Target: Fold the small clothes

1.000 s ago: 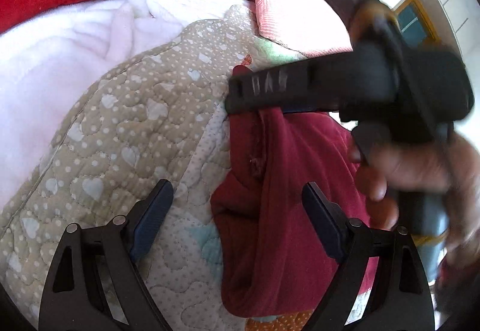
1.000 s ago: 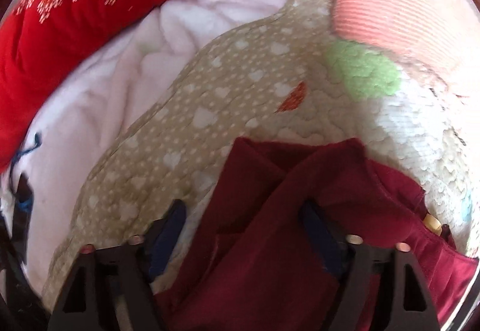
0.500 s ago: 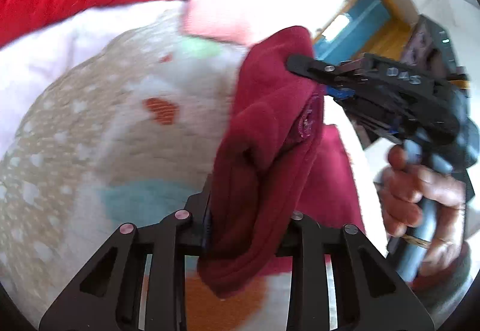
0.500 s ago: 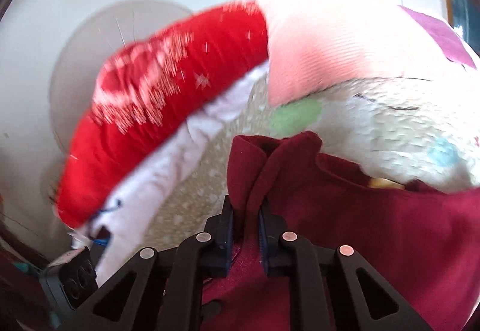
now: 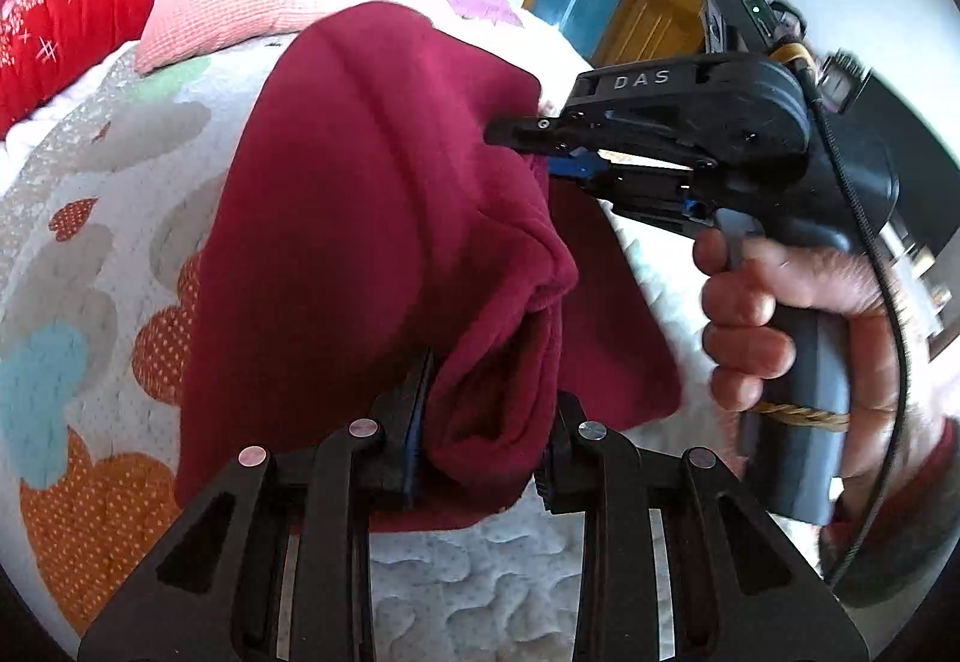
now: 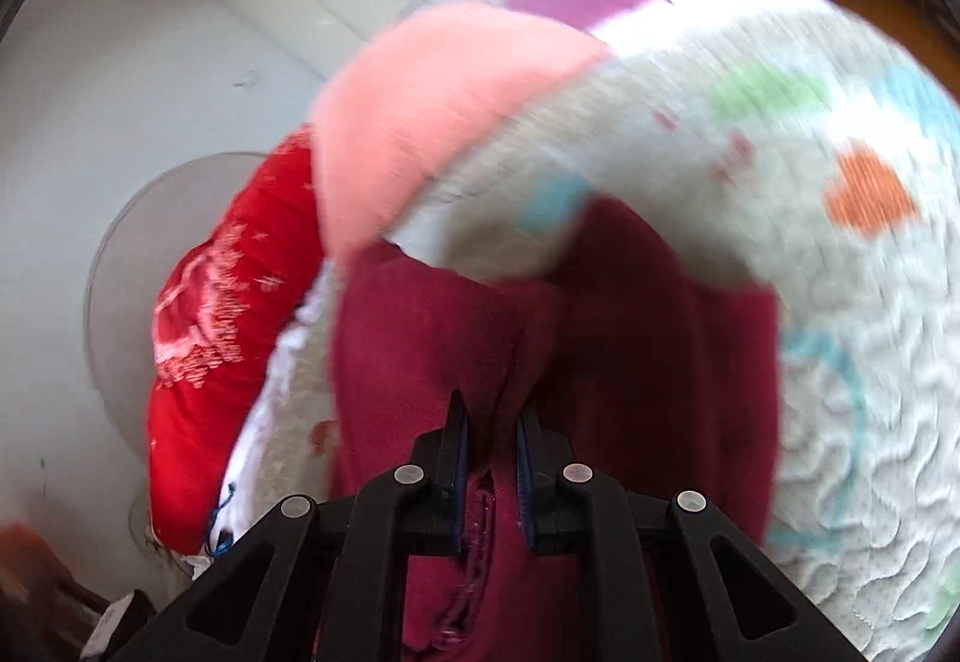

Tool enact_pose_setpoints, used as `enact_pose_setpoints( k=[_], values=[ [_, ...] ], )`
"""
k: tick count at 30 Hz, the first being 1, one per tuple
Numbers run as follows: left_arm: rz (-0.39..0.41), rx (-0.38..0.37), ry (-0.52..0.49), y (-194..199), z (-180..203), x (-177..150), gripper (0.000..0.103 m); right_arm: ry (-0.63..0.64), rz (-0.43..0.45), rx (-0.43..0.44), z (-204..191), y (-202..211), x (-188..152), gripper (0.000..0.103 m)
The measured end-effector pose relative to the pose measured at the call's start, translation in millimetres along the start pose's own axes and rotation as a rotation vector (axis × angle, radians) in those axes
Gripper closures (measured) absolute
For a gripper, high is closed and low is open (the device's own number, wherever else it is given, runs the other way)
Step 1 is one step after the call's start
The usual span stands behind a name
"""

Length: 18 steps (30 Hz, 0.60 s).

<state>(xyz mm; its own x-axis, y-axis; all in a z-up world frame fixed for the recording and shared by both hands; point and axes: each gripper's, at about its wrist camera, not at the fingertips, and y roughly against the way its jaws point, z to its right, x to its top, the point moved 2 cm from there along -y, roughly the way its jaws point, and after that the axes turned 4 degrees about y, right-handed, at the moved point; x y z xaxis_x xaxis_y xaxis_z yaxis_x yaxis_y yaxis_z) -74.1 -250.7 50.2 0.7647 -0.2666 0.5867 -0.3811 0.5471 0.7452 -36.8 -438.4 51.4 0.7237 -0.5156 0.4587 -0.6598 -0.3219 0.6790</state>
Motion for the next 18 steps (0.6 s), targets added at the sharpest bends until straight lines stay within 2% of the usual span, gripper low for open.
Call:
enact_pose_setpoints(
  k=[3,5,6,7,10,12,13,14,18],
  values=[
    [0.006,-0.013,-0.004,4,-2,0,0.076,-0.074,-0.004,0.060,21,0,-5,0.082],
    [-0.003,-0.032,0.021,8,-7,0,0.076,-0.157,0.021,0.118,34,8,-7,0.047],
    [-0.004,-0.036,0.029,8,-9,1,0.076,-0.175,0.037,0.147,37,12,-8,0.044],
    [-0.003,-0.035,0.031,7,-11,1,0.076,-0.178,0.049,0.163,38,12,-10,0.044],
    [0.002,-0.023,0.026,8,-5,2,0.076,-0.062,0.018,0.070,21,-1,-11,0.044],
    [0.001,-0.011,0.018,12,-4,2,0.076,0.027,0.003,0.026,4,-7,-13,0.059],
    [0.003,-0.008,0.008,14,3,-1,0.076,0.062,0.000,0.003,-3,-7,-13,0.074],
    [0.006,-0.008,-0.008,18,6,1,0.076,0.093,0.011,-0.011,-10,-3,-11,0.078],
    [0.023,-0.070,-0.060,46,15,1,0.074,0.255,0.100,-0.086,-33,30,4,0.080]
  ],
)
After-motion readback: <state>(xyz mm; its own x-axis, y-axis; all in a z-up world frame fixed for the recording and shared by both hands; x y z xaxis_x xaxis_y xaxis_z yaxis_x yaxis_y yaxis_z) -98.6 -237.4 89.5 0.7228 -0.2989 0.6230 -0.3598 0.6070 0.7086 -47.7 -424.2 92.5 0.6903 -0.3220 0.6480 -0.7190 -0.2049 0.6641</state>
